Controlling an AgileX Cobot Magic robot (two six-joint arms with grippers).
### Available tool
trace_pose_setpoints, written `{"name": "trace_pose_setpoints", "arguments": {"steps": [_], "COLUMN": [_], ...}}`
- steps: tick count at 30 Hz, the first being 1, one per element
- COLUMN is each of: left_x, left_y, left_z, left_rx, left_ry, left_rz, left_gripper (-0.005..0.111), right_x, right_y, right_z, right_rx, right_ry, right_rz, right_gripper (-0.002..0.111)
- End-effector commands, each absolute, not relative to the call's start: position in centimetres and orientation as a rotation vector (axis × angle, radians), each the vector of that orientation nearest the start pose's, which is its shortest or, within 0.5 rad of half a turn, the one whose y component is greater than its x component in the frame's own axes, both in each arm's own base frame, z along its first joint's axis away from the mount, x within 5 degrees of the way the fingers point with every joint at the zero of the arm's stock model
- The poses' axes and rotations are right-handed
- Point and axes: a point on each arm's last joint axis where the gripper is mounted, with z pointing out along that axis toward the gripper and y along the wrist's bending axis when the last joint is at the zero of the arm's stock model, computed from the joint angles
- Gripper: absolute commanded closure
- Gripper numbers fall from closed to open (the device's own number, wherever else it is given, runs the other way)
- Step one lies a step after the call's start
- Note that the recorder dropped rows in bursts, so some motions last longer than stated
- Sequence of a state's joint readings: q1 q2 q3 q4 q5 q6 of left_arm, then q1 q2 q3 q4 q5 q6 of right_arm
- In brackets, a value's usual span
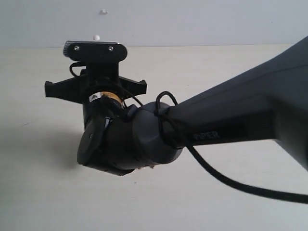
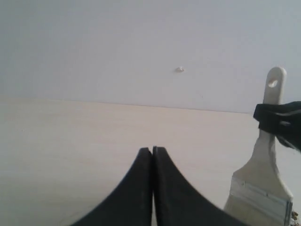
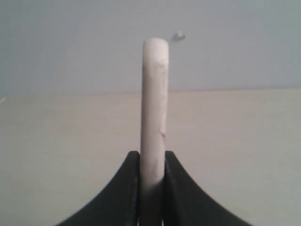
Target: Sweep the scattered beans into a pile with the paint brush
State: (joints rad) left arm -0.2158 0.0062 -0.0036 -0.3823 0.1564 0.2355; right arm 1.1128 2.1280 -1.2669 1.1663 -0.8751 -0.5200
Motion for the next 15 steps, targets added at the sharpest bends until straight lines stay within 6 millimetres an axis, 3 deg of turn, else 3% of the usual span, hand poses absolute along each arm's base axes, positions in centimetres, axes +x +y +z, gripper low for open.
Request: {"name": "trace_pose_setpoints", "arguments": {"steps": [1,8,15], "left_x": [5.4,5.4,5.4], "left_y": [-1.7,-1.7,-1.7], "left_z": [20.0,20.0,20.0], "left_rx": [0.110,0.110,0.110], "left_ry": [1.634,1.634,1.634], "left_rz": [-0.326,-0.326,-0.326], "left_gripper": [0.107,0.107,0.107], "right_x": [23.2,21.8,22.4], "right_y": [38.0,38.8,38.1], "right_z": [15.9,14.7,13.3], "right_rx": [-0.179,-0.278,-0.361], "right_ry": [1.890,1.905,1.851], "right_rz": [0.460,0.436,0.209], "right_gripper": [0.108,0.108,0.108]}}
